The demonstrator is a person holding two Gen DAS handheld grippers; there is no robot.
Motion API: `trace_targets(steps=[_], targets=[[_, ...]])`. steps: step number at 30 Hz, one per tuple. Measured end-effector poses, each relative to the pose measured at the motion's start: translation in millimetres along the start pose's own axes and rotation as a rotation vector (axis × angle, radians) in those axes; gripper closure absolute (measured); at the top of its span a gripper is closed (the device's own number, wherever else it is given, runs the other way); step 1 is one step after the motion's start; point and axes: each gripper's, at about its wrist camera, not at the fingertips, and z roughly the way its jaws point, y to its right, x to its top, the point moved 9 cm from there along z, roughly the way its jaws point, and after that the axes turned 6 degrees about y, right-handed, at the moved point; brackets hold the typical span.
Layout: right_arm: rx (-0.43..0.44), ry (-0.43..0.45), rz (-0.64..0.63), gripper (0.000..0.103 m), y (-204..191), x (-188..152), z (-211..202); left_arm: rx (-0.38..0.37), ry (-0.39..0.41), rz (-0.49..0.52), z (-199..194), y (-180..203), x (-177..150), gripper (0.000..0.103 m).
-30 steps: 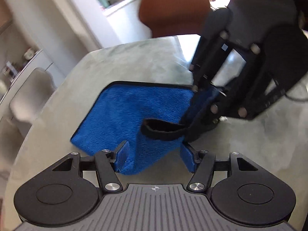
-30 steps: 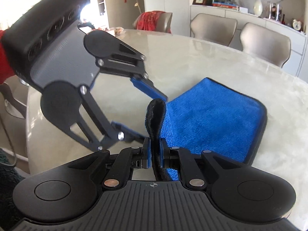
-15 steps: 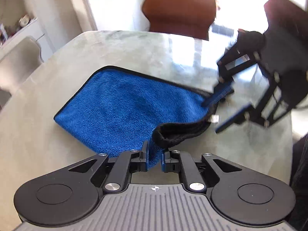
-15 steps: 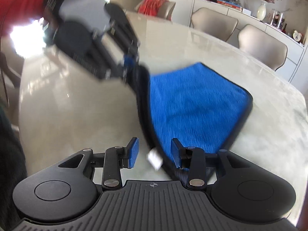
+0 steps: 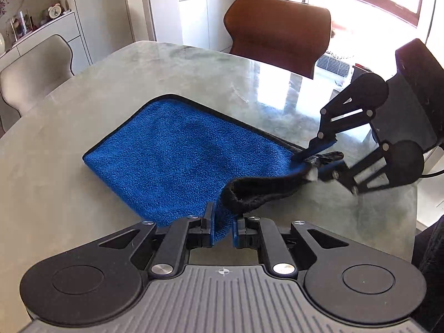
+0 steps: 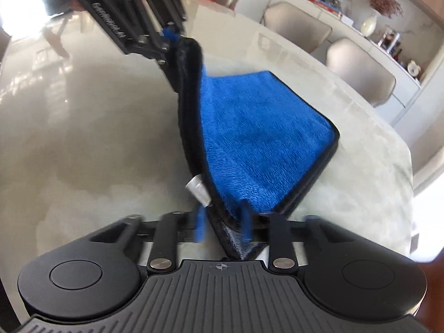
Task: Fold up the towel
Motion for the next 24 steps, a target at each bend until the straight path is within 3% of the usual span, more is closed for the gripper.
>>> trace_targets(steps=[8, 18, 24], targets=[[-0.002, 0.104, 0.231, 0.094, 42.3, 36.7, -9.5, 0.007, 0.018, -0.039, 1.6, -6.0, -2.1, 0.092], [-0.027, 0.101, 0.17, 0.094, 90.3, 69.8, 27.0, 0.101, 0.095, -0.146, 7.1, -60.4, 31.6, 0.092], [-0.002, 0.083, 0.143, 0.094, 117.1, 85.8, 60.7, 0.133, 0.113, -0.277, 22.2, -102.4, 41.6, 0.092]])
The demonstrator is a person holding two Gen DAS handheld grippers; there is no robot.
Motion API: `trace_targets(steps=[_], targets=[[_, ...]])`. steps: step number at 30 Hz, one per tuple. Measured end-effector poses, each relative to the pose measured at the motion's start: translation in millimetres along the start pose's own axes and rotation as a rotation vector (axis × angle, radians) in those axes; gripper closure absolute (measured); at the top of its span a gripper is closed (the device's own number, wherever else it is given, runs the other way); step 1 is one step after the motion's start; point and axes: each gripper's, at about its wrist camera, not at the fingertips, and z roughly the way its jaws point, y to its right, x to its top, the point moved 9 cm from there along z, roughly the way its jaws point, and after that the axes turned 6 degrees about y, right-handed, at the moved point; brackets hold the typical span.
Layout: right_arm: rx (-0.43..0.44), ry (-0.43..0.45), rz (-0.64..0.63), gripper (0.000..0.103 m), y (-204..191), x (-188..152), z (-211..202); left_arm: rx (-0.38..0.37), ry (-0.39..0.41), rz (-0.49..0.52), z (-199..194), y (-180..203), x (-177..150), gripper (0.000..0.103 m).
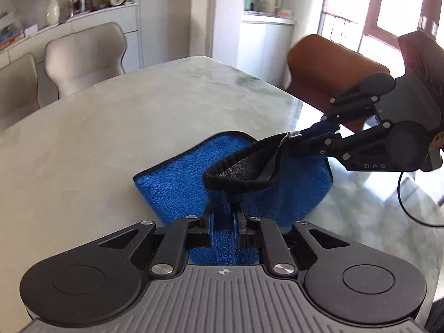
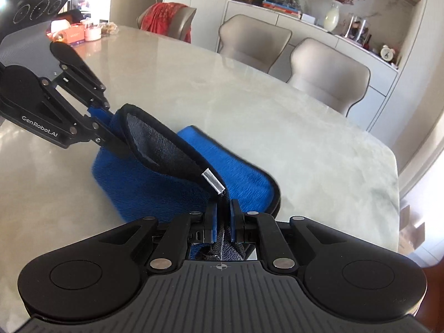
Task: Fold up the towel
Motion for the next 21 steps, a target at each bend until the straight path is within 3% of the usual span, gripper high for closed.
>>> trace_targets(steps=[12, 21], targets=[[0.068, -0.103, -0.049, 0.094, 31.0, 15.8, 72.0, 0.076, -0.066, -0.145, 40.6, -43.6, 7.6, 0.092], [0.101, -0.135, -0.073, 0.094, 31.4, 13.1, 90.6, 0.094, -0.097, -0.194, 55.2, -59.8, -4.6, 0.089]])
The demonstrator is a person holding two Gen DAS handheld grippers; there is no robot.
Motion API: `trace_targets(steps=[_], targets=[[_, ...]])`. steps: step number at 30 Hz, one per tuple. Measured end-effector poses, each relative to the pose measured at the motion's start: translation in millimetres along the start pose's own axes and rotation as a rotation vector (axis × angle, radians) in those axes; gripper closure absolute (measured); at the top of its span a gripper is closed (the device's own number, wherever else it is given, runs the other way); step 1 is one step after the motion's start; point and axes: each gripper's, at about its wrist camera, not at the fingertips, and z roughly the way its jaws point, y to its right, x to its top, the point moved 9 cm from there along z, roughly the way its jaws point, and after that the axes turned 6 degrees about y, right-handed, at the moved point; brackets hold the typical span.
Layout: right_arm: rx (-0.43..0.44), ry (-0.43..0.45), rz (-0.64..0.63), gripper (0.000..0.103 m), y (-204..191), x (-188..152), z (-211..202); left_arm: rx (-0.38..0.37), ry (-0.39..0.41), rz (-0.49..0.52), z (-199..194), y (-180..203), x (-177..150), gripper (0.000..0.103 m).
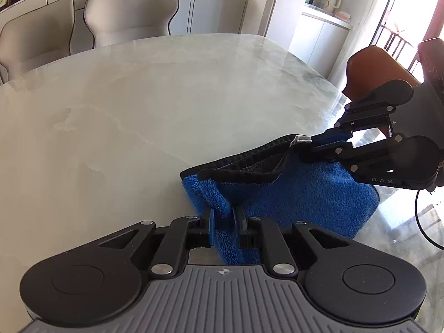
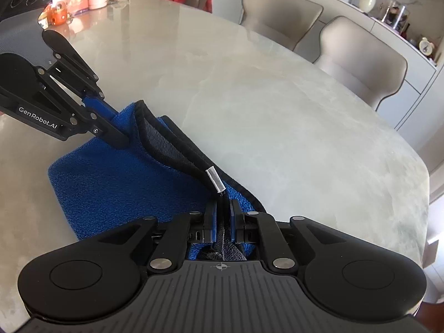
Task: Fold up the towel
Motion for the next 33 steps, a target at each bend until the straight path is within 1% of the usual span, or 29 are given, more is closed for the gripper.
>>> trace_targets(steps=[5, 9, 13, 17, 19, 21, 24, 27, 28, 31, 33], targets=[[0.002, 0.006, 0.024, 0.093, 2.9, -0.9, 1.2, 0.007, 0.007, -0.015, 3.1, -2.0, -1.9, 0.088], [-0.013, 0.032, 0.037, 0.093, 2.5, 1.8, -7.6, 0.023, 0.024, 0.016, 2.3, -0.9, 1.4, 0.088], [-0.026, 0.04, 0.044, 0.093, 3.5, 1.3, -10.3, 0.027, 0.032, -0.004, 4.9, -3.1, 4.9, 0.088], [-0.031, 0.011, 0.05, 0.086, 2.8, -8.8, -0.6, 0.046, 0.015, -0.022, 10.8, -5.0, 0.0, 0.081], [-0.041, 0.028, 0.052, 0.082, 6.2, -7.5, -1.7, 0.062, 0.017, -0.032, 8.9, -7.5, -1.0, 0.076], [-0.075, 0.066, 0.065, 0.068, 11.0, -4.9, -11.9, 0.078, 0.025, -0.03, 4.2, -10.1, -0.6, 0.075], [-0.106, 0.163, 0.122, 0.066, 19.2, -1.8, -41.5, 0.106, 0.042, -0.023, -7.9, -15.1, 1.6, 0.075], [-0.126, 0.188, 0.18, 0.065, 23.6, -7.8, -58.3, 0.115, 0.075, -0.03, -20.0, -17.0, 7.4, 0.074], [-0.151, 0.193, 0.191, 0.065, 23.7, -12.3, -63.5, 0.114, 0.09, -0.022, -24.3, -15.3, 10.2, 0.074], [-0.202, 0.214, 0.183, 0.065, 18.4, -18.9, -74.5, 0.083, 0.112, 0.011, -28.2, -2.3, 18.4, 0.073], [-0.197, 0.225, 0.196, 0.065, 14.2, -17.9, -76.7, 0.04, 0.116, 0.027, -25.7, 9.8, 22.1, 0.073]])
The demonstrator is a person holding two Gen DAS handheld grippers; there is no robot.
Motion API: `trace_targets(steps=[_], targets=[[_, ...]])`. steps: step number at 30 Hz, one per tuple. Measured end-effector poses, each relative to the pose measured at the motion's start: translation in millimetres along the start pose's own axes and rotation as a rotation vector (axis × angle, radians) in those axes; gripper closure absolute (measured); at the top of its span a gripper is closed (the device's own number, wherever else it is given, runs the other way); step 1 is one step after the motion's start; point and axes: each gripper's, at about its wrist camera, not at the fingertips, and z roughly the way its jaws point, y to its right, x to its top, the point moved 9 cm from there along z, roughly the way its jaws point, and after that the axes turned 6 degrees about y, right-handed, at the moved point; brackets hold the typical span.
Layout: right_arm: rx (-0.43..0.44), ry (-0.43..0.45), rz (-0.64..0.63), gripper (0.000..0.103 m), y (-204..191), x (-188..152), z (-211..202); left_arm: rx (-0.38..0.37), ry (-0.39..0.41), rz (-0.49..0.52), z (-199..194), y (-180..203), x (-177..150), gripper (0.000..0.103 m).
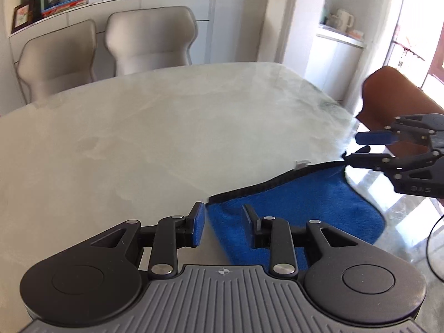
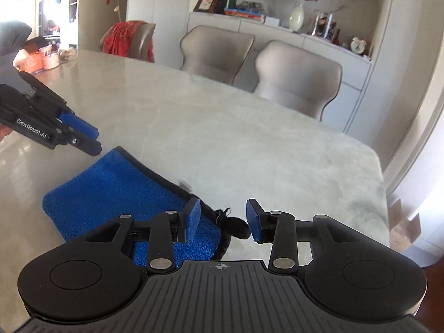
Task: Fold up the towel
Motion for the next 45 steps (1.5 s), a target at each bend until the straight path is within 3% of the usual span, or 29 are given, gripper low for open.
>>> trace_targets(steps=[3, 8, 15, 21, 25, 28, 33, 37, 40, 45], targets=[[0.012, 0.021, -0.001, 0.065, -5.4, 3.6, -2.4, -0.062, -0.013, 0.021, 11.8, 19.4, 0.9, 0.072], [-0.048, 0.162, -0.048, 0.064, -3.5, 22.1, -21.7, -0.053, -0.06, 0.024, 35.3, 21.7, -7.5, 0.072], [0.061, -0.041, 0.003, 0.064, -10.9, -15.6, 7.1, -0.042, -0.068, -0.041, 47.0, 6.6, -11.2, 0.072], [0.094, -0.116, 0.107, 0.064, -3.6, -32.2, 39.2, -0.039, -0.054, -0.035, 45.7, 4.9, -15.0, 0.072], [0.083, -0.113, 0.111, 0.064, -1.0, -28.3, 39.7, -0.016, -0.048, -0.059, 40.4, 5.3, -14.5, 0.072], [0.069, -0.085, 0.107, 0.064, -5.8, -19.3, 25.7, 0.001, -0.023, -0.066, 24.8, 9.7, -11.7, 0.06], [0.134, -0.062, 0.128, 0.064, -32.9, -16.2, -4.4, -0.057, 0.019, -0.079, -11.0, 29.8, -16.7, 0.053], [0.152, -0.092, 0.151, 0.064, -47.0, -31.6, -11.3, -0.098, -0.038, -0.08, -15.4, 44.7, -37.2, 0.053], [0.151, -0.136, 0.189, 0.064, -47.3, -46.3, -5.7, -0.08, -0.1, -0.091, -6.6, 44.4, -53.9, 0.053], [0.151, -0.132, 0.225, 0.064, -40.2, -51.7, -4.9, -0.079, -0.101, -0.104, -8.2, 39.0, -58.6, 0.053]])
